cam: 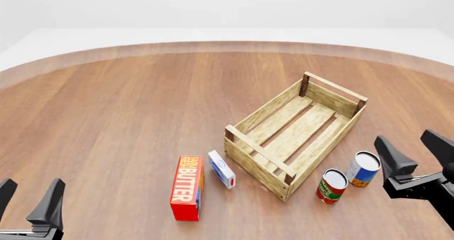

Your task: Pick up the tomato sauce, and put it in the wooden tray.

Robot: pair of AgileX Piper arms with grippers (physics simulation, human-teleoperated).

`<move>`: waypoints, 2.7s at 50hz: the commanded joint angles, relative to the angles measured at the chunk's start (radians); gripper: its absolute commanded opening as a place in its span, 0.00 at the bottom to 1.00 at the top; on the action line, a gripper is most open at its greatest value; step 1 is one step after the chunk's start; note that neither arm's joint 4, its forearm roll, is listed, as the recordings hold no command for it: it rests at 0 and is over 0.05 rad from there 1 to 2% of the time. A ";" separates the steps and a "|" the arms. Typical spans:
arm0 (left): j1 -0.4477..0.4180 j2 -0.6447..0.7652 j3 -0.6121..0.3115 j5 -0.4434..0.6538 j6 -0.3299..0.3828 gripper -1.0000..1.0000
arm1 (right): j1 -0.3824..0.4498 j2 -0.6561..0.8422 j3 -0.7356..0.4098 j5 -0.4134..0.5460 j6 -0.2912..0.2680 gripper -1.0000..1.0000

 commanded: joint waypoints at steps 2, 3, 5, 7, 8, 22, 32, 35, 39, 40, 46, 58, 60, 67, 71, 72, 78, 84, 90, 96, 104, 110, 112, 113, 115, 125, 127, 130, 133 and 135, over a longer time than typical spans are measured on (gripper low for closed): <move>0.000 0.000 0.000 0.000 0.000 1.00 | 0.039 0.248 -0.111 0.001 -0.058 1.00; 0.000 0.000 0.000 0.000 0.000 1.00 | 0.064 0.267 -0.115 0.001 -0.031 1.00; 0.000 0.000 0.000 0.000 0.000 1.00 | 0.064 0.276 -0.115 0.001 -0.032 1.00; 0.000 0.000 0.000 0.000 0.000 1.00 | 0.065 0.319 -0.113 -0.009 -0.047 1.00; 0.000 0.000 0.000 0.000 0.000 1.00 | 0.070 0.340 -0.114 -0.011 -0.043 1.00; 0.000 0.000 0.000 0.000 0.000 1.00 | 0.085 0.460 -0.091 -0.069 -0.025 1.00; 0.000 0.000 0.000 0.000 0.000 1.00 | 0.040 0.524 -0.038 -0.124 -0.014 1.00; 0.000 0.000 0.000 0.000 0.000 1.00 | 0.014 0.546 -0.025 -0.124 -0.032 1.00; 0.000 0.000 0.000 0.000 0.000 1.00 | 0.008 0.545 -0.024 -0.109 -0.030 1.00; 0.000 0.000 0.000 0.000 0.000 1.00 | 0.008 0.545 -0.024 -0.109 -0.030 1.00; 0.000 0.000 0.000 0.000 0.000 1.00 | 0.015 0.547 -0.013 -0.102 -0.031 1.00; 0.000 0.000 0.000 0.000 0.000 1.00 | 0.018 0.592 0.034 -0.132 -0.047 1.00; 0.000 0.000 0.000 0.000 0.000 1.00 | 0.025 0.595 0.033 -0.125 -0.035 1.00; 0.000 0.000 0.000 0.000 0.000 1.00 | 0.043 0.649 0.065 -0.178 -0.010 1.00; 0.000 0.000 0.000 0.000 0.000 1.00 | 0.046 0.682 0.073 -0.206 -0.013 1.00; 0.000 0.000 0.000 0.000 0.000 1.00 | 0.046 0.690 0.075 -0.213 -0.014 1.00; 0.000 0.000 0.000 0.000 0.000 1.00 | 0.058 0.736 0.078 -0.248 -0.009 1.00; 0.000 0.000 0.000 0.000 0.000 1.00 | 0.053 0.737 0.080 -0.250 -0.008 1.00; 0.000 0.000 0.000 0.000 0.000 1.00 | 0.058 0.758 0.077 -0.268 0.009 1.00; 0.000 0.000 0.000 0.000 0.000 1.00 | 0.050 0.808 0.080 -0.315 0.012 1.00; 0.000 0.000 0.000 0.000 0.000 1.00 | 0.050 0.886 0.070 -0.361 0.004 1.00; 0.000 0.000 0.000 0.000 0.000 1.00 | 0.057 0.911 0.071 -0.376 0.014 1.00; 0.000 0.000 0.000 0.000 0.000 1.00 | 0.064 0.934 0.070 -0.389 0.022 1.00; 0.000 0.000 0.000 0.000 0.000 1.00 | 0.063 0.939 0.070 -0.393 0.022 1.00; 0.000 0.000 0.000 0.000 0.000 1.00 | 0.062 0.943 0.071 -0.397 0.020 1.00; 0.000 0.000 0.000 0.000 0.000 1.00 | 0.064 0.963 0.073 -0.405 0.021 1.00; 0.000 0.000 0.000 0.000 0.000 1.00 | 0.064 0.973 0.074 -0.412 0.019 1.00; 0.000 0.000 0.000 0.000 0.000 1.00 | 0.064 0.991 0.074 -0.420 0.021 1.00; 0.000 0.000 0.000 0.000 0.000 1.00 | 0.064 0.999 0.076 -0.426 0.018 1.00; 0.000 0.000 0.000 0.000 0.000 1.00 | 0.062 1.008 0.076 -0.431 0.018 1.00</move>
